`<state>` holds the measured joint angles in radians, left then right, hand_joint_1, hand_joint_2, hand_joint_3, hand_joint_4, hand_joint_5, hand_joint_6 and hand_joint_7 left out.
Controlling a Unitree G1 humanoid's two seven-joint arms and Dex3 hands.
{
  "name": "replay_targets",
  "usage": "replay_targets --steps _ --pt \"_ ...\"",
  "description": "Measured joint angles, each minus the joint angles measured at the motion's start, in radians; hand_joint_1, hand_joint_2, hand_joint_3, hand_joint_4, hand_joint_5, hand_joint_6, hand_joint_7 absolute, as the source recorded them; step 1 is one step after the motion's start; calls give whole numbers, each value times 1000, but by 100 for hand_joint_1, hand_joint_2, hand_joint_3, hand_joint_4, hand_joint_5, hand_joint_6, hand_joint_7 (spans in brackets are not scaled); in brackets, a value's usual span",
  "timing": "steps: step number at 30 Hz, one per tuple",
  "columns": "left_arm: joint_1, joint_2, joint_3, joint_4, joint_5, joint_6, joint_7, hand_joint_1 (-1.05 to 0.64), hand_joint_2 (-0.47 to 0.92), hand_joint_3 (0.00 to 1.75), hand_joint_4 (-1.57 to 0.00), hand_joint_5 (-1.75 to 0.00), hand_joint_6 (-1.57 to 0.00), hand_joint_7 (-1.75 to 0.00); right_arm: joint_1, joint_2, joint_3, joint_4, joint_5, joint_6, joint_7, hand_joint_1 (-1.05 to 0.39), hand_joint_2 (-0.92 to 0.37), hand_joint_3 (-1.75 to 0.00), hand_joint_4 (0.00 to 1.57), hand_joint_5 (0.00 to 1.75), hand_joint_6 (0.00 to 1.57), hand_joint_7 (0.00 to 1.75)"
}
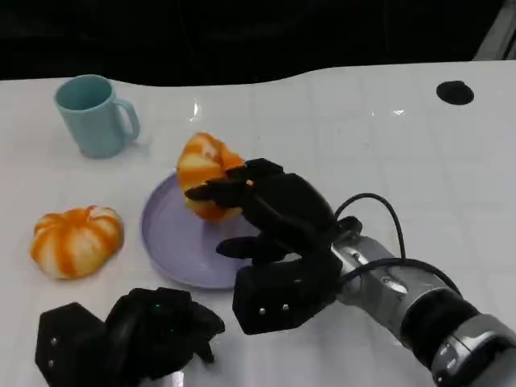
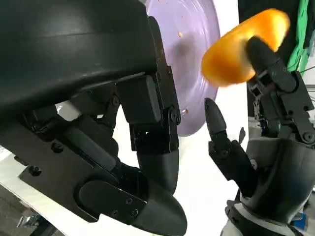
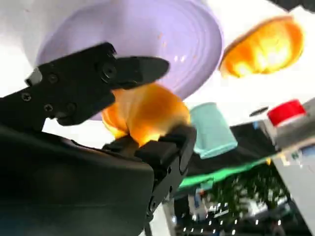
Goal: Grasp the bread from the table and place it into the plate.
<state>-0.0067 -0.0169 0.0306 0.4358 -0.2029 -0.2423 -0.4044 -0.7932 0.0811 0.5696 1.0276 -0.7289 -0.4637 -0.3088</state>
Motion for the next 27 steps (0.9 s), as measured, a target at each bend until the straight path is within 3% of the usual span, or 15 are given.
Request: replay_targets --steps 7,12,18,19,22,25,27 --pt "1 0 -4 -7 3 6 9 -105 64 23 -90 -151 -152 -42 37 -22 -3 -81 17 -1 59 -71 -92 -22 3 17 17 1" --pt "1 1 -4 -7 1 8 8 -105 64 22 -91 -151 -152 -41 84 -67 -6 -173 24 -2 81 -68 -92 -22 12 26 19 2" --pt "1 1 -3 -7 1 9 8 -105 64 22 -90 -150 -152 -41 99 -97 -6 -202 22 -6 67 -64 -92 -23 54 41 19 1" --pt "1 1 -3 -7 1 9 8 -105 65 22 -89 -151 -152 -41 99 -99 -6 -203 20 -6 65 -61 -92 -21 71 47 20 2" --pt "1 1 -3 -7 2 8 8 -105 65 22 -89 -151 -152 -41 99 -101 -6 -207 20 -7 65 -58 -92 -16 97 50 20 1" --pt "1 1 -5 -8 1 9 9 -105 64 22 -89 -152 -152 -41 102 -100 -8 -211 37 -9 67 -56 -92 -14 108 53 17 0" --pt "1 1 -5 -10 1 13 9 -105 64 22 -89 -152 -152 -41 108 -100 -10 -212 45 -10 68 -55 -92 -13 100 75 16 0"
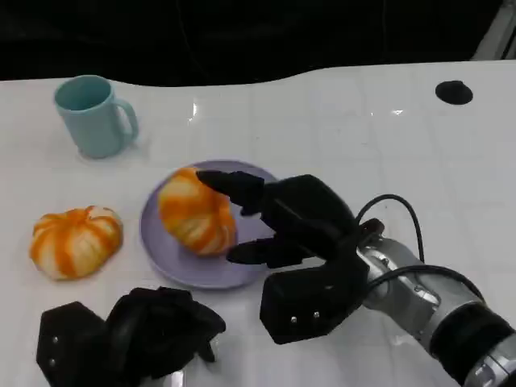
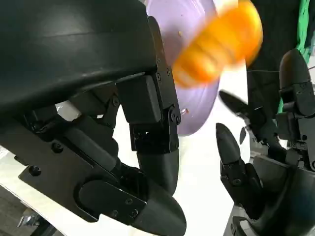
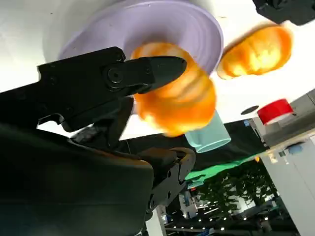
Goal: Grasp the bread from the table and place it into the plate.
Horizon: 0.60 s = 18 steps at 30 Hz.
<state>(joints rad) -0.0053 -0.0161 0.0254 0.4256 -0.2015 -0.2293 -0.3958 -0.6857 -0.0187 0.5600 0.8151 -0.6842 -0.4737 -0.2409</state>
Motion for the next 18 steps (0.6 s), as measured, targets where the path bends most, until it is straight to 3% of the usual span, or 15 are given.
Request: replay_targets --steps 2,7,11,18 --pt "0 0 0 -2 0 4 0 -105 65 22 -89 -152 -152 -41 5 0 0 0 3 0 1 -54 -92 -11 95 84 18 1" --pt "1 0 0 -4 0 5 0 -105 64 22 -89 -152 -152 -41 7 -1 3 0 -8 0 -14 -50 -92 -10 84 81 30 7" --pt "2 -1 0 -6 -1 6 0 -105 64 22 -90 -152 -152 -40 9 -6 5 -17 -18 -1 -32 -43 -92 -10 75 83 54 16" --pt "3 -3 0 -6 -2 5 0 -105 64 23 -90 -152 -152 -39 84 -57 -22 -143 -8 -22 -47 -43 -92 -16 70 86 62 17"
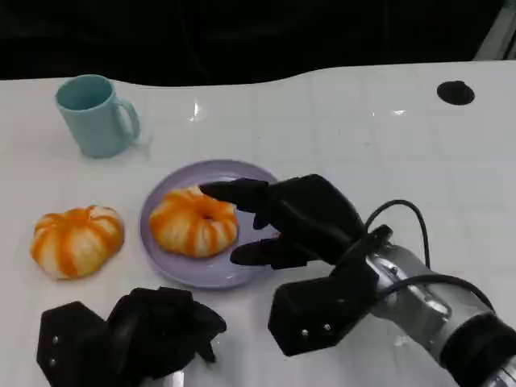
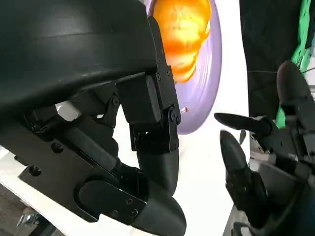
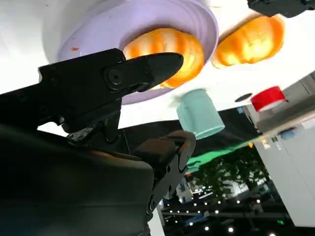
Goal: Grasp the bread from the table and place it into the plate.
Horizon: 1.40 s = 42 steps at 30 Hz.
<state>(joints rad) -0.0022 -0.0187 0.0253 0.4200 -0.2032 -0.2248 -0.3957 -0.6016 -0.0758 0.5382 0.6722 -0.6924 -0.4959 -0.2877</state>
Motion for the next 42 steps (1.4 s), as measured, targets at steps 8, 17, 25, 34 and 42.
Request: replay_targets --steps 8,17,25,34,42 --pt "-1 0 1 0 0 1 0 -104 63 24 -91 -151 -153 -38 172 -115 -82 -229 79 -21 87 -41 -92 -11 62 80 67 16" --pt "-1 0 -1 1 2 1 0 -105 63 25 -90 -151 -154 -38 335 -166 -168 -368 164 -112 119 -27 -89 -7 56 119 82 36" --pt "2 0 -12 -4 2 2 0 -105 63 25 -91 -151 -153 -38 427 -197 -242 -361 197 -240 100 -22 -40 -112 74 159 74 115" --pt "4 0 -12 -6 2 3 1 -105 63 24 -91 -150 -154 -38 525 -215 -296 -338 210 -302 93 -25 -46 -113 68 175 61 143" --pt "10 3 -11 -16 2 12 2 -105 64 24 -91 -149 -153 -37 605 -220 -328 -339 210 -293 96 -29 -51 -110 69 175 55 150"
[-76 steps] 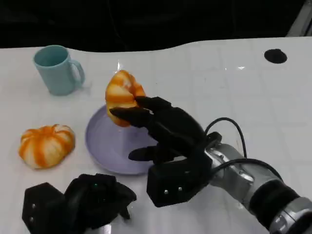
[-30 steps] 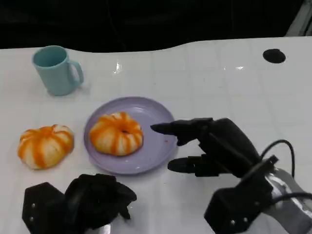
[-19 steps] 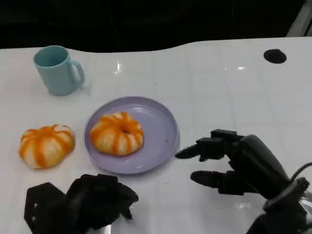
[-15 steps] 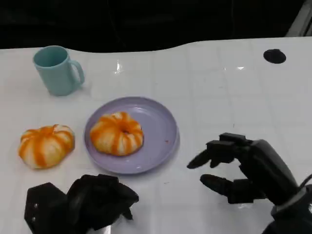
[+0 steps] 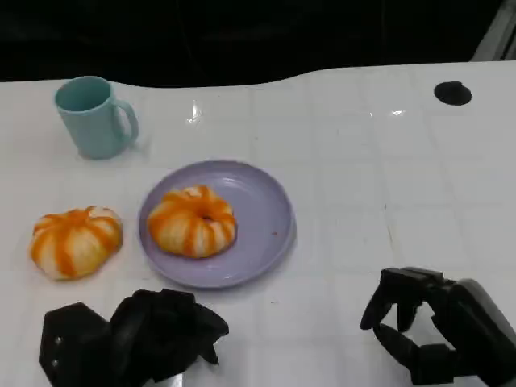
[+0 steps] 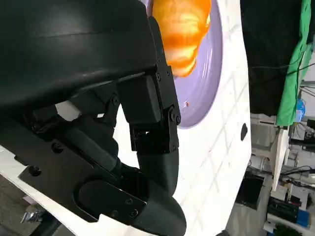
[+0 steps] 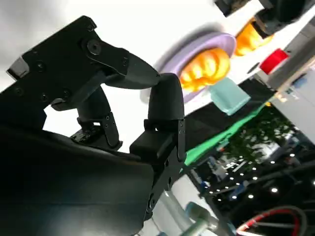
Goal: Grasp the bread from the table and place it into the plate.
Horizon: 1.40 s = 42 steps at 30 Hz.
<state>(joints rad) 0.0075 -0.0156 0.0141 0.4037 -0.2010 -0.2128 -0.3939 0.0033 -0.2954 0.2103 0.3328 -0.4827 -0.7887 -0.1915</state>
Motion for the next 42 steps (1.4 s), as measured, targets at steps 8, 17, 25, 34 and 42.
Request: replay_targets --steps 8,17,25,34,42 --pt "3 11 7 -1 -2 0 0 -105 65 24 -91 -150 -153 -37 9 14 -11 64 -18 -3 -69 -29 -54 -109 71 175 53 152" --pt "-3 19 24 12 -9 -2 -6 -105 66 23 -89 -151 -153 -38 -13 32 -10 129 -53 -5 -123 -30 -55 -105 71 175 51 156" --pt "-3 19 23 12 -10 -2 -6 -105 64 23 -89 -152 -153 -38 -31 32 -5 162 -60 -19 -143 -31 -56 -103 71 175 51 157" --pt "-3 19 23 14 -11 -3 -6 -105 65 23 -90 -151 -153 -39 -32 32 2 163 -75 -17 -147 -31 -55 -103 74 175 53 156" --pt "-5 22 26 17 -11 -3 -12 -105 64 25 -89 -151 -151 -41 -39 32 7 171 -99 -17 -176 -31 -54 -104 75 175 55 155"
